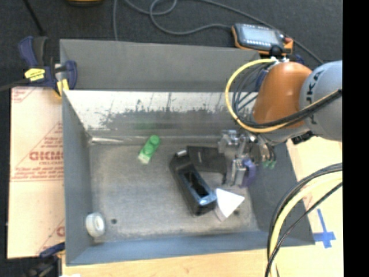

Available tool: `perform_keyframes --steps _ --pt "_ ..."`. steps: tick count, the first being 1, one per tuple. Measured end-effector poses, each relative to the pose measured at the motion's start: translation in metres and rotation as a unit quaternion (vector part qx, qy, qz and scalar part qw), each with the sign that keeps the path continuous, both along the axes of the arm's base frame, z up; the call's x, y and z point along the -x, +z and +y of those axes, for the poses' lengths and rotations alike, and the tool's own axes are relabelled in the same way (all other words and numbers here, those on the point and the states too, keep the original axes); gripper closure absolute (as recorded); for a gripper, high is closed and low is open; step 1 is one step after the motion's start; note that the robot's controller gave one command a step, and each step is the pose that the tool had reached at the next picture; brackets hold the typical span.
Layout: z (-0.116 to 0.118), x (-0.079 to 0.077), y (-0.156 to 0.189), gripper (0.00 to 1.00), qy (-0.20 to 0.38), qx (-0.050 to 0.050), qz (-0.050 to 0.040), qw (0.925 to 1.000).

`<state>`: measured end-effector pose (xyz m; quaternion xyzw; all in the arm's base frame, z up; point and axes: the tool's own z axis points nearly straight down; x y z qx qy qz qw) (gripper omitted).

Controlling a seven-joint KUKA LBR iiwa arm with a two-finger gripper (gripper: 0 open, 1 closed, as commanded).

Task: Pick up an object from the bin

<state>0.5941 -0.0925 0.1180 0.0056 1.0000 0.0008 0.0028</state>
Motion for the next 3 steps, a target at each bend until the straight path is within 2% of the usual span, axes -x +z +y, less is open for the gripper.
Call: perform_keyframes --steps 1,2,3 --pt "-0.003 -0.019 -0.014 0.0 0.036 0.002 -0.0004 0.9994" --pt "-0.013 0.001 -0.03 0.0 0.195 0.002 -0.0004 0.9808" --pt "-0.053 -0.015 -0.043 0.0 0.308 0.0 0.0011 0.9513"
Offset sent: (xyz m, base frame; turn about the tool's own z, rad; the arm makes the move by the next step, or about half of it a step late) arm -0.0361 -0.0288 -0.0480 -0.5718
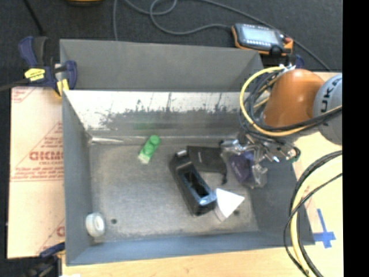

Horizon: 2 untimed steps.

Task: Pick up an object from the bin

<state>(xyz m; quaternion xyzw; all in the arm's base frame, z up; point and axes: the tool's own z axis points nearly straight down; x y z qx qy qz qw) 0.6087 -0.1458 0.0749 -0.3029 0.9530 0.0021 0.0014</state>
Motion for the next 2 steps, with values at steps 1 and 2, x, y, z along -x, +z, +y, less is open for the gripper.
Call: perform_keyframes --steps 1,2 --pt "0.0056 -0.0231 -0.0008 0.0 0.027 0.001 -0.0021 0.9996" --pt "0.0049 -0.0322 0.002 0.0 0.048 -0.001 -0.0044 0.9988"
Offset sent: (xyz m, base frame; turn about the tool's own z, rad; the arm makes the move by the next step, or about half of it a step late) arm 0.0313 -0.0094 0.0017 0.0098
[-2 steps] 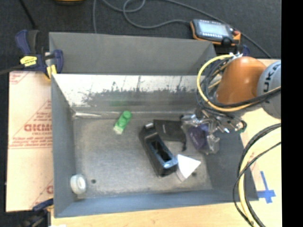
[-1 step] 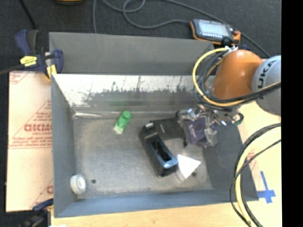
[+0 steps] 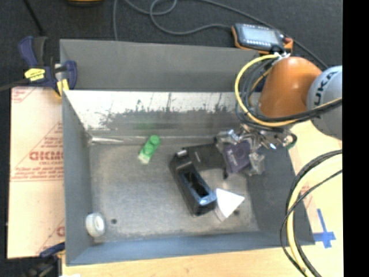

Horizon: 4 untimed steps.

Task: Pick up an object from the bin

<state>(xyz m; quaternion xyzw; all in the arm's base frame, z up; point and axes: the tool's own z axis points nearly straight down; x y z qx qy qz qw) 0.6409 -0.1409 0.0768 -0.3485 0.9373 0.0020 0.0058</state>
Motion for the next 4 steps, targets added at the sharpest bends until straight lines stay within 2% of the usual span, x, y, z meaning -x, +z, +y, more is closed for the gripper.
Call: perform_keyframes --steps 1,2,3,4 --pt "0.013 -0.011 -0.001 1.0 0.152 -0.007 0.0027 0.9883" --pt "0.013 -0.011 -0.001 1.0 0.152 -0.007 0.0028 0.9884" --pt "0.012 -0.005 0.054 1.0 0.154 0.003 0.0041 0.9881" --pt "0.007 -0.013 0.066 1.0 0.154 0.007 -0.0057 0.988"
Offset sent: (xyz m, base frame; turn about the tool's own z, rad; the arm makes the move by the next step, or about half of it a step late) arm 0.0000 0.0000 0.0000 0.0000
